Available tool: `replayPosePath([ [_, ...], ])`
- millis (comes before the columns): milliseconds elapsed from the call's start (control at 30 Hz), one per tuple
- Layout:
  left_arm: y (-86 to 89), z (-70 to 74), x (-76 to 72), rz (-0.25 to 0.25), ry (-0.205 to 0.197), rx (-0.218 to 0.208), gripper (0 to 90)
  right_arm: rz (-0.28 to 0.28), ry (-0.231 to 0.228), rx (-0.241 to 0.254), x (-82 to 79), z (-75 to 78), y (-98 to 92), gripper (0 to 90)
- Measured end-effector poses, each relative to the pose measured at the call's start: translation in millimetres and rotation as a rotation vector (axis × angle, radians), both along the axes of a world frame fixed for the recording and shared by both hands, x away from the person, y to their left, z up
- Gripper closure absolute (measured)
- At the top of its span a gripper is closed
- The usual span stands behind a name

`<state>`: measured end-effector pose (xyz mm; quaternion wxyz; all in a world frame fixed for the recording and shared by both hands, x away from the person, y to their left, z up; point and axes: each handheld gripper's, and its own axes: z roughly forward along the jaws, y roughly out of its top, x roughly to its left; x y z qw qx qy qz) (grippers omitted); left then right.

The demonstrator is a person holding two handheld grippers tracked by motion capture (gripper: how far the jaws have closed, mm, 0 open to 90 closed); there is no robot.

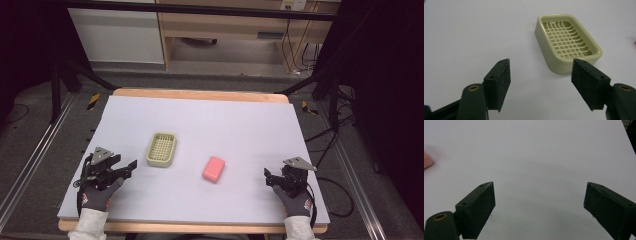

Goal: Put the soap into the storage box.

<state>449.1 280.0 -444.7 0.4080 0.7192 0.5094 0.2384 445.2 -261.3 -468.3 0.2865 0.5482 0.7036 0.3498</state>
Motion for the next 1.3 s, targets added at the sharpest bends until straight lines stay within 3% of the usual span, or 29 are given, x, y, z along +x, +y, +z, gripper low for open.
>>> replayPosePath([
  [333, -10.4, 6.9, -2.8, -0.031, -0.019, -0.003, 28.7, -0.006, -0.006, -0.014, -0.3, 0.8, 1.0, 9.8],
  [667, -22.9, 14.9, -4.4, -0.058, -0.03, -0.014, 27.1, -0.006, -0.003, 0.006, -0.3, 0.2, 0.7, 9.4],
  [967, -38.6, 18.8, 2.6, -0.092, -0.023, 0.005, 26.1, -0.014, 0.004, 0.006, 0.6, -0.6, -0.1, 8.6],
  [1300, -49.0, 31.2, 6.0, -0.108, -0.049, -0.013, 25.3, -0.016, -0.005, 0.006, -0.4, 0.4, -0.4, 8.7],
])
